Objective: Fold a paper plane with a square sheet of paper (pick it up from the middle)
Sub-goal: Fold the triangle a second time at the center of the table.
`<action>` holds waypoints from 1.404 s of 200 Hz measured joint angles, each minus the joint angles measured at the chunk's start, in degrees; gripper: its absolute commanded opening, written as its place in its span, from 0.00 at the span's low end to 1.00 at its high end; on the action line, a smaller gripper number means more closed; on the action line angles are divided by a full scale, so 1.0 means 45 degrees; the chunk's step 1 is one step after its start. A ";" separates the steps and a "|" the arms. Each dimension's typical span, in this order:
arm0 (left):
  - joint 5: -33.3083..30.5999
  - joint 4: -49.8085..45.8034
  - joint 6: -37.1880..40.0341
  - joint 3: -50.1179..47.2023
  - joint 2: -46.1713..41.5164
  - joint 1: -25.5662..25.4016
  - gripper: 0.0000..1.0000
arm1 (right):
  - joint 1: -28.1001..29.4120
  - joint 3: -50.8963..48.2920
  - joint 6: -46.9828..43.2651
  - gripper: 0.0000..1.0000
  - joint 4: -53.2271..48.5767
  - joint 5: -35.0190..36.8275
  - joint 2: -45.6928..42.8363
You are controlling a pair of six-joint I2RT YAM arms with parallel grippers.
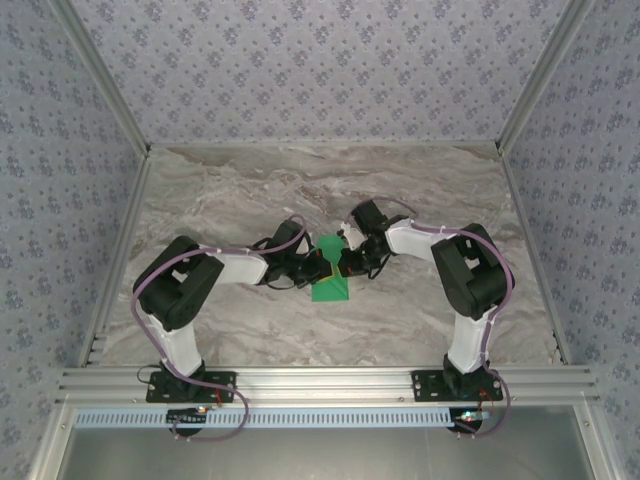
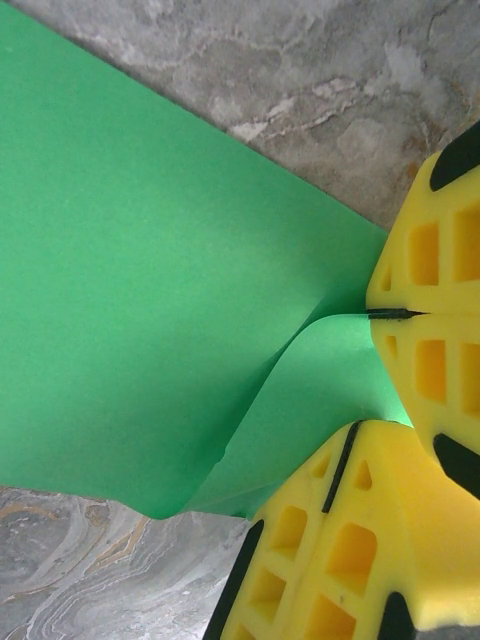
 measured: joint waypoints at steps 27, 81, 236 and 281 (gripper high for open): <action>0.0000 0.0000 0.0010 0.0000 -0.0010 0.0000 0.00 | 0.0000 -0.0005 -0.0044 0.06 -0.0005 0.0044 -0.0087; -0.0005 0.0000 0.0092 0.0000 -0.0010 0.0000 0.00 | 0.0000 -0.0005 -0.0092 0.06 0.0000 0.0092 -0.0534; -0.0005 -0.0005 0.0097 0.0112 -0.0010 0.0000 0.00 | 0.0000 0.0049 -0.0092 0.06 -0.0005 0.0374 -0.0049; -0.0005 -0.0058 0.0102 0.0121 -0.0010 0.0000 0.00 | 0.0000 0.0117 -0.0092 0.06 -0.0005 0.0369 0.0010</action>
